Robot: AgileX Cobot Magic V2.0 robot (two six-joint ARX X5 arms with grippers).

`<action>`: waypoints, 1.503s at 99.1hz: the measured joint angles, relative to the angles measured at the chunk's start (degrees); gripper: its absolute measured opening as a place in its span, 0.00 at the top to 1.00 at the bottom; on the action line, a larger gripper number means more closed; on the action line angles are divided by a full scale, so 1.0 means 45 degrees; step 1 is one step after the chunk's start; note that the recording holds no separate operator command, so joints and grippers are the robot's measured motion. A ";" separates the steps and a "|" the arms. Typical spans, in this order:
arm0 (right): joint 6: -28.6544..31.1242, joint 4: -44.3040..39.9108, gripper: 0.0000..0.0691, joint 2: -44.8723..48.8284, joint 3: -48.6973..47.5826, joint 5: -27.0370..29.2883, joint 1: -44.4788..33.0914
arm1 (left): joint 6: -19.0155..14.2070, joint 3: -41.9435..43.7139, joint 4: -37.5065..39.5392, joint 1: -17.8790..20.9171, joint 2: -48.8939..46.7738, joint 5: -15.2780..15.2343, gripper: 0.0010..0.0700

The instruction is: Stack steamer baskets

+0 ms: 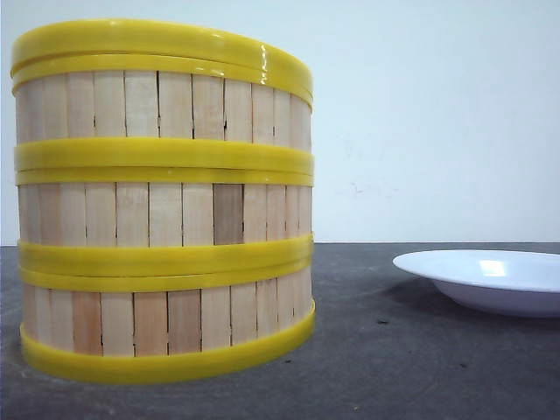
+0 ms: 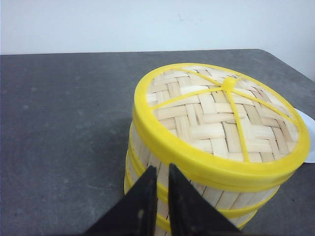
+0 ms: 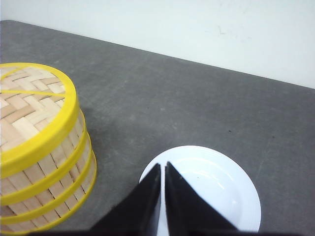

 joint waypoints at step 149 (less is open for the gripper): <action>0.0000 0.0000 0.99 0.0000 0.0000 0.0000 0.0000 | 0.0627 -0.7577 0.6887 0.3798 -0.2166 -0.1341 0.99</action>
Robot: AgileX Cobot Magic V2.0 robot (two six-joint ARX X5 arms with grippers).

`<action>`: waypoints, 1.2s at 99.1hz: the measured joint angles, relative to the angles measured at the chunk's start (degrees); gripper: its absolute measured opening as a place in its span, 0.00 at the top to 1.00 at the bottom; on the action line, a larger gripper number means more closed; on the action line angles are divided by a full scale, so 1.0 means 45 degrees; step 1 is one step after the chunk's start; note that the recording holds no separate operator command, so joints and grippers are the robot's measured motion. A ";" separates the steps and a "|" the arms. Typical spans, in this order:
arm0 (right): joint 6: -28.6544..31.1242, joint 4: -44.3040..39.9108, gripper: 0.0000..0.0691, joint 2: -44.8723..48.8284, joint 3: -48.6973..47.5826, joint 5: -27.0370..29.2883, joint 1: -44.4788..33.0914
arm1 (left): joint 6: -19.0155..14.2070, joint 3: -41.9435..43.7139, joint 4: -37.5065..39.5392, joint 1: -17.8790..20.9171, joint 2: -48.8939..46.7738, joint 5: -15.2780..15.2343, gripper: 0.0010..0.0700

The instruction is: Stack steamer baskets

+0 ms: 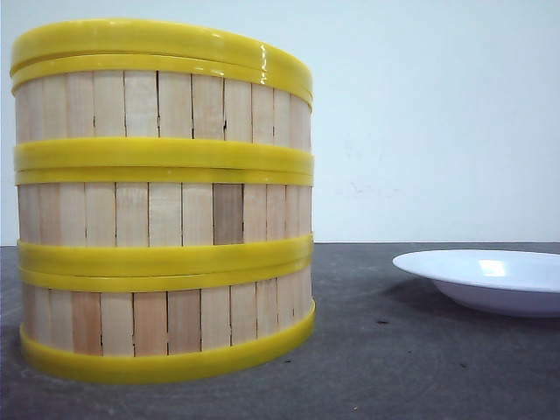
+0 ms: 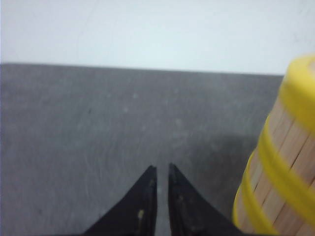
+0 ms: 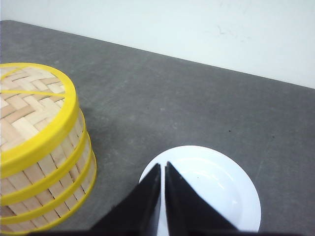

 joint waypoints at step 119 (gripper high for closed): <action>0.0000 0.0000 0.99 0.0000 0.0000 0.0000 0.0000 | 0.0005 -0.1851 0.0772 0.0005 -0.1078 -0.0996 0.99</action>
